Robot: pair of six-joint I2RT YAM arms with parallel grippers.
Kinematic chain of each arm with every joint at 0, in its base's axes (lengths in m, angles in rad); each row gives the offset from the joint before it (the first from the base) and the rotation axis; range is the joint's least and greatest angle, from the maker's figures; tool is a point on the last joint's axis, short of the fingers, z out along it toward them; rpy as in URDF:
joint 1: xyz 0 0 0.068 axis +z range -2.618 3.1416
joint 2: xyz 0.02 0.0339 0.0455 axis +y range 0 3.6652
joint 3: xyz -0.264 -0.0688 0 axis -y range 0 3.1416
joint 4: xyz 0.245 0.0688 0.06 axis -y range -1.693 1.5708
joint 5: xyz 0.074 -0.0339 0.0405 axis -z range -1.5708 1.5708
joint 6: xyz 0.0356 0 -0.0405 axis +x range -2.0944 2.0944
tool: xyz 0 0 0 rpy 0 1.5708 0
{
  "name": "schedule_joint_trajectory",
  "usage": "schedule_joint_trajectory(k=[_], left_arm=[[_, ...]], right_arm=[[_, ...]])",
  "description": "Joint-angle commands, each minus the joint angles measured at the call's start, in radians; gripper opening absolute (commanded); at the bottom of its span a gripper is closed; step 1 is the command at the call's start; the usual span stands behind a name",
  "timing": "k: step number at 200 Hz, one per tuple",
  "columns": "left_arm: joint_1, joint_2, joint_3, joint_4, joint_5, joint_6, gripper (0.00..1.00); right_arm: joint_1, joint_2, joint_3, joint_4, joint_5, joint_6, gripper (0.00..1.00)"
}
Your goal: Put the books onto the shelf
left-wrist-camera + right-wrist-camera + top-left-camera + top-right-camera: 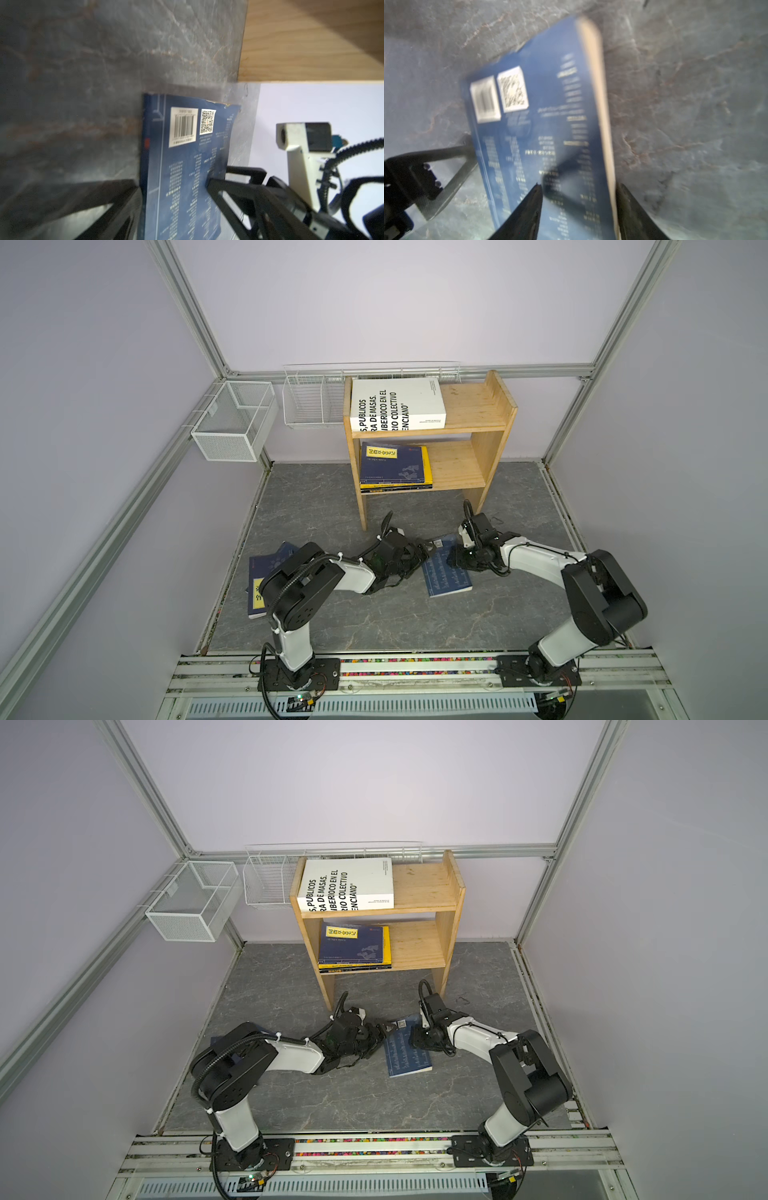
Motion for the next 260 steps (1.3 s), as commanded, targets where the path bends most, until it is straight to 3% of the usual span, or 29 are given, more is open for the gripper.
schedule_joint_trajectory(k=[1,38,92,180,260], left_arm=[[-0.036,0.082,-0.046,0.024,0.093,-0.073,0.85],[-0.027,0.060,-0.122,0.155,0.064,-0.093,0.85],[-0.016,0.187,-0.180,0.506,0.091,-0.198,0.78],[-0.017,0.136,-0.215,0.537,0.070,-0.180,0.81],[-0.012,0.101,-0.239,0.579,0.068,-0.180,0.83]], right_arm=[[0.131,0.168,-0.022,0.102,-0.162,0.096,0.57],[0.183,0.238,-0.021,0.225,-0.189,0.172,0.57],[0.187,0.243,-0.015,0.364,-0.248,0.203,0.56],[0.184,0.251,-0.036,0.574,-0.370,0.265,0.55],[0.156,0.357,-0.107,0.932,-0.483,0.423,0.48]])
